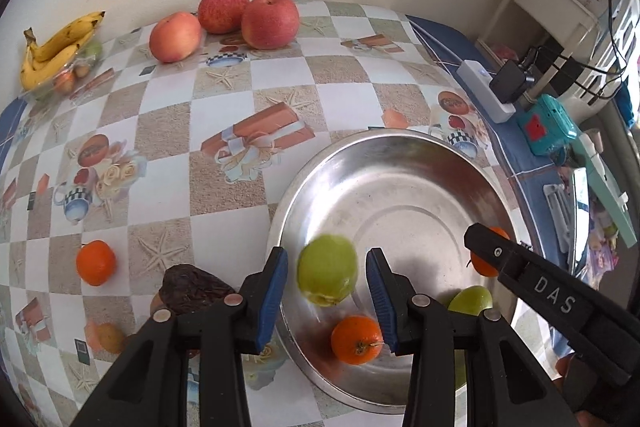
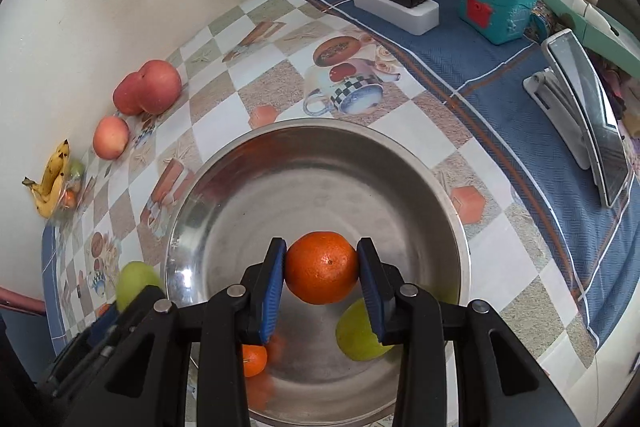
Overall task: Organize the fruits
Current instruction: 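Carry both fruits over the steel plate and open both tools to release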
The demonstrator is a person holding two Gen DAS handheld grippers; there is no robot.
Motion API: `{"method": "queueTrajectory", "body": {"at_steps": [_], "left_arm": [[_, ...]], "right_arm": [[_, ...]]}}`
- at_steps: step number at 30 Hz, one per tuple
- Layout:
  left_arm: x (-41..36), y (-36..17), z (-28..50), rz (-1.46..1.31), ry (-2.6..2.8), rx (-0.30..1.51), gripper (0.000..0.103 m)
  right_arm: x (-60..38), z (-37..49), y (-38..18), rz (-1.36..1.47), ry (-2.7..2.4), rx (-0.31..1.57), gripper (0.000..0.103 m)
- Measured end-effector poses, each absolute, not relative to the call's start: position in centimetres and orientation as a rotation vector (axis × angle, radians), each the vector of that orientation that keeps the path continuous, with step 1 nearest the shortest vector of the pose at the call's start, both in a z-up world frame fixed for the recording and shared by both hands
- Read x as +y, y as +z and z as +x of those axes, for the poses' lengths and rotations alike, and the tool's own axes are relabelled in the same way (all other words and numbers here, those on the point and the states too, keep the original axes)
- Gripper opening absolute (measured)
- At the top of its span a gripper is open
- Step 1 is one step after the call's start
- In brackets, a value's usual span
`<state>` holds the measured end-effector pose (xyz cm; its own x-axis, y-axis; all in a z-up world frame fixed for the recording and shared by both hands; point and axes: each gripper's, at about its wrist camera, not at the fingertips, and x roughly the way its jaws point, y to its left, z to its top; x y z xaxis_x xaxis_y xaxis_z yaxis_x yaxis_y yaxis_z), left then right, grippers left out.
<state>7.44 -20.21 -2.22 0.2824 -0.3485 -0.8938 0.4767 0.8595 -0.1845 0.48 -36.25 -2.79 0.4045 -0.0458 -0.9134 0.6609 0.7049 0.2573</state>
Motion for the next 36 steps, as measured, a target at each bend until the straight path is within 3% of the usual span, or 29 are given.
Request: {"method": "queueTrajectory", "body": {"at_steps": [7, 15, 18, 20, 22, 34, 35, 36], "left_arm": [[-18.2, -2.9, 7.7, 0.1, -0.521, 1.173, 0.055], [-13.6, -3.0, 8.9, 0.059, -0.366, 1.17, 0.077], [-11.5, -3.1, 9.5, 0.026, -0.31, 1.169, 0.077], [-10.2, -3.1, 9.8, 0.006, -0.281, 1.165, 0.085], [-9.0, -3.0, 9.9, 0.003, -0.247, 1.154, 0.103], [-3.4, -4.7, 10.5, -0.078, -0.071, 1.203, 0.103], [-3.0, -4.7, 10.5, -0.079, -0.059, 1.201, 0.103], [-2.7, -4.7, 10.5, -0.08, -0.049, 1.198, 0.103]], "right_arm": [[-35.7, 0.7, -2.6, 0.636, -0.496, 1.077, 0.042], [-34.8, 1.0, -2.5, 0.55, -0.493, 1.09, 0.066], [-34.5, 1.1, -2.6, 0.521, -0.49, 1.098, 0.07], [-34.3, 1.1, -2.7, 0.511, -0.49, 1.105, 0.07], [-34.1, 1.0, -2.8, 0.496, -0.493, 1.11, 0.07], [-32.3, 1.2, -3.9, 0.436, -0.462, 1.149, 0.071], [-32.2, 1.2, -4.0, 0.434, -0.46, 1.151, 0.076], [-32.2, 1.2, -4.0, 0.435, -0.459, 1.15, 0.091]]}}
